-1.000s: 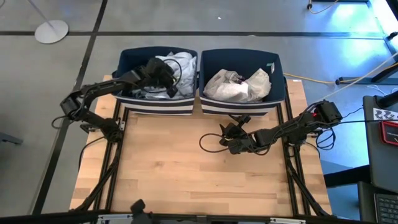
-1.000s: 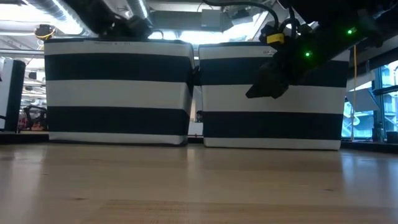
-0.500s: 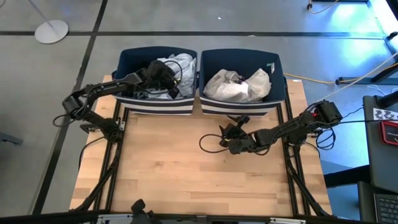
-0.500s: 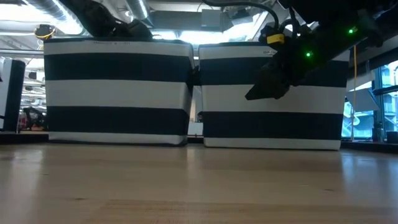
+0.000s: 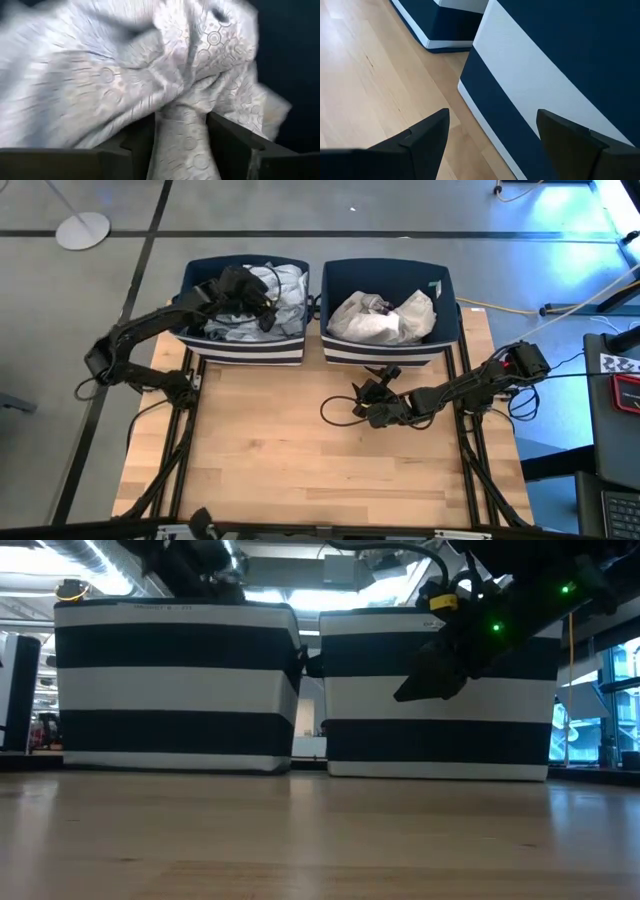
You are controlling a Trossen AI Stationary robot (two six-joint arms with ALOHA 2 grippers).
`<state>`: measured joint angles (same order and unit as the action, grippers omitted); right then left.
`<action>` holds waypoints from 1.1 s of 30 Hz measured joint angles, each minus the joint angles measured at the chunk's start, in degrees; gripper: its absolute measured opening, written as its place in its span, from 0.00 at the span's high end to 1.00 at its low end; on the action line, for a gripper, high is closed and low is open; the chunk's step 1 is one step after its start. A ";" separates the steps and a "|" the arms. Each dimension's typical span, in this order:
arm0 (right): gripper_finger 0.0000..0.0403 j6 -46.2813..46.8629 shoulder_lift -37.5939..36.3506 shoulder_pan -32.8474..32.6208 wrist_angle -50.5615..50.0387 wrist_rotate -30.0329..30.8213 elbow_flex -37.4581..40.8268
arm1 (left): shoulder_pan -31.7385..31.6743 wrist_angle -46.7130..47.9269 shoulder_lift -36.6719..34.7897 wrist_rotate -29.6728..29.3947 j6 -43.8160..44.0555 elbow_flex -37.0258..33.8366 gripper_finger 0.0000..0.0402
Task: Sort clothes
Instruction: Put the white polo shirt into the left blue laundry bin, then return to Home Position
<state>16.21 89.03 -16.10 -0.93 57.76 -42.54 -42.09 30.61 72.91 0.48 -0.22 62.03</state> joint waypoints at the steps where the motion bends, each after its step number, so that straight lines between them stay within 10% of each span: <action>1: 0.25 -0.02 0.00 0.00 0.00 0.00 0.00 | 0.00 1.40 -0.80 -0.03 0.01 1.28 0.58; 18: 0.25 0.10 0.00 0.00 0.04 -6.19 0.00 | 3.03 19.28 -15.17 0.43 -0.01 13.78 0.57; 27: 0.25 0.27 -0.13 -0.07 3.99 -10.03 -0.17 | 17.09 8.60 -26.38 0.64 6.27 0.57 0.63; 33: 0.25 -4.21 -2.85 -0.07 6.37 -27.78 -2.64 | 27.83 -3.94 -29.02 0.55 9.37 -10.85 0.69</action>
<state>12.00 86.18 -16.16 5.45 29.98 -45.19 -14.25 26.67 43.90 1.03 9.15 51.18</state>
